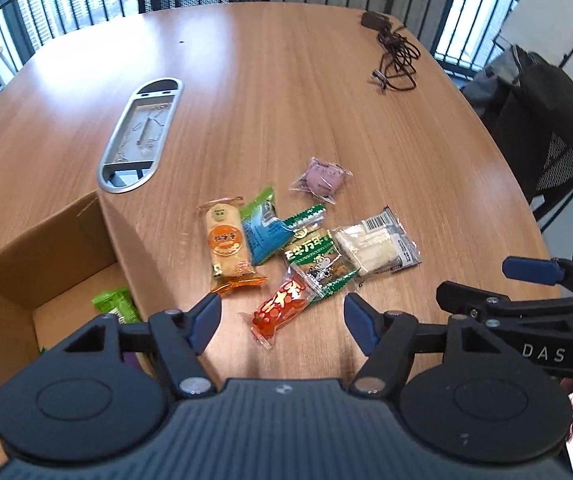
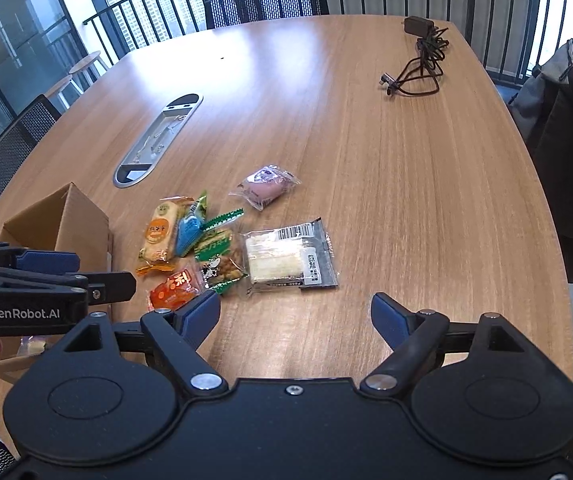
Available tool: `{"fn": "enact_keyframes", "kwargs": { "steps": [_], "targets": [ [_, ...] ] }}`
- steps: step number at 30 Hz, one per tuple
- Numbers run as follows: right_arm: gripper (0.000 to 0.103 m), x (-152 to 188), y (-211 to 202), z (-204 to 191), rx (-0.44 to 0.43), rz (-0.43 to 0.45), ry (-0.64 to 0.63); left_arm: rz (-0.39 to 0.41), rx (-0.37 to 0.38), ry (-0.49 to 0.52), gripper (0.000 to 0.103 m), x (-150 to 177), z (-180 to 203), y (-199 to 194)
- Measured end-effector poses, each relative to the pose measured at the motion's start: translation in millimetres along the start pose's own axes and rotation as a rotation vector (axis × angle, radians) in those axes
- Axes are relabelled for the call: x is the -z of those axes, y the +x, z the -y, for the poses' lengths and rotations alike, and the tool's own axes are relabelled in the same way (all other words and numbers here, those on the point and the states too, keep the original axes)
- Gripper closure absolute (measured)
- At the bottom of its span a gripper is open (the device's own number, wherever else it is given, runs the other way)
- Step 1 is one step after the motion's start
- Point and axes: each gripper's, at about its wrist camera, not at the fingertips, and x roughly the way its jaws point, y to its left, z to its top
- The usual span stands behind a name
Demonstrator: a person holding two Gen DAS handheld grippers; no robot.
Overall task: Organize snacks
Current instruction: 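Move both open grippers back toward the remaining snacks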
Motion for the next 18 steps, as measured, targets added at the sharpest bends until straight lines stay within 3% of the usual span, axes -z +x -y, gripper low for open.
{"fn": "enact_keyframes", "kwargs": {
  "steps": [8,18],
  "targets": [
    [0.021,-5.4,16.1,7.3,-0.005,-0.015,0.02,-0.068,0.022,0.057,0.046,-11.9,7.7,31.3],
    [0.021,-8.7,33.7,12.6,-0.019,-0.041,0.02,-0.177,0.0,0.079,0.047,-20.7,14.0,70.2]
  ]
}}
